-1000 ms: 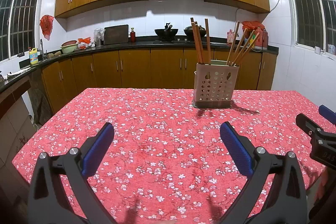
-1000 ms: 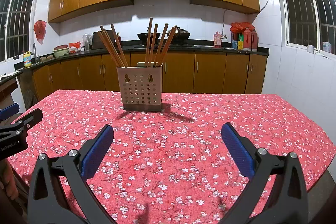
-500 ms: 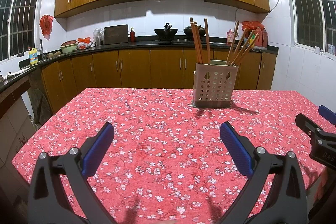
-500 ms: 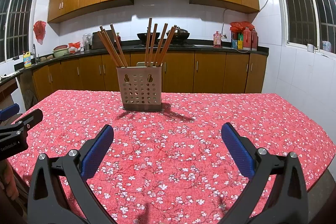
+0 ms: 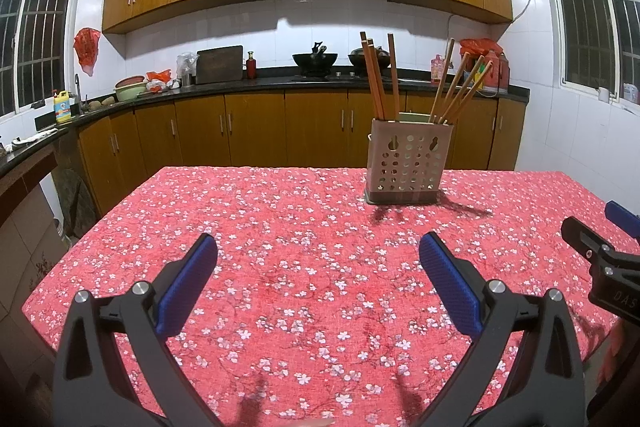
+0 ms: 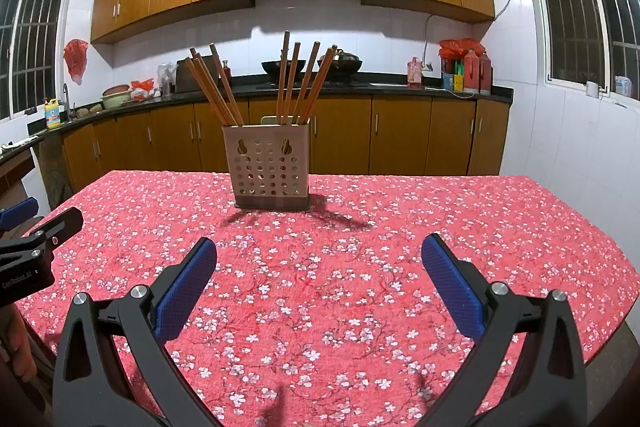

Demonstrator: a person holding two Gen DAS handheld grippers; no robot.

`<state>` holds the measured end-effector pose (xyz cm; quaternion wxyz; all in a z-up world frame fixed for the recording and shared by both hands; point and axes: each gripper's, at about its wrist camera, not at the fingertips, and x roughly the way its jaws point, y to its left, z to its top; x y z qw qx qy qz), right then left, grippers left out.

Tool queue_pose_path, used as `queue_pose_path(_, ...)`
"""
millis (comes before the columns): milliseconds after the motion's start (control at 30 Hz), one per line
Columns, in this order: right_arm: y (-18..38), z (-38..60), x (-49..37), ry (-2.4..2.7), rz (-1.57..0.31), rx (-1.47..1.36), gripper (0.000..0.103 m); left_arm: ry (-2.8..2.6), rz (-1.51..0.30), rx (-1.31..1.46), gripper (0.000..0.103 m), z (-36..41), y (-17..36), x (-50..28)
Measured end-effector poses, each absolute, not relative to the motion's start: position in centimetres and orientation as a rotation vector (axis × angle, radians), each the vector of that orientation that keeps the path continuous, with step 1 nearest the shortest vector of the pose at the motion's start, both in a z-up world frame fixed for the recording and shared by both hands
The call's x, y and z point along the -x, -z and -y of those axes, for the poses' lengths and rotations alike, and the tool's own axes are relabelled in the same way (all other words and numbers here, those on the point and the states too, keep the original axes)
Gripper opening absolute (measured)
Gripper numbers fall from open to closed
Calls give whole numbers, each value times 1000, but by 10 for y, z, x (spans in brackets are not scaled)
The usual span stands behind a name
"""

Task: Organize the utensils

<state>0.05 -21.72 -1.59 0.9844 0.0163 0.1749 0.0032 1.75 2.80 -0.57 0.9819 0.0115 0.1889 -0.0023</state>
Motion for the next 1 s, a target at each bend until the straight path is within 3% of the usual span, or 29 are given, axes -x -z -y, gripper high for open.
queue_pose_path(1000,18,216,-1,-8,-360,-37,101,6,-388,-22,99,-28,11,-20)
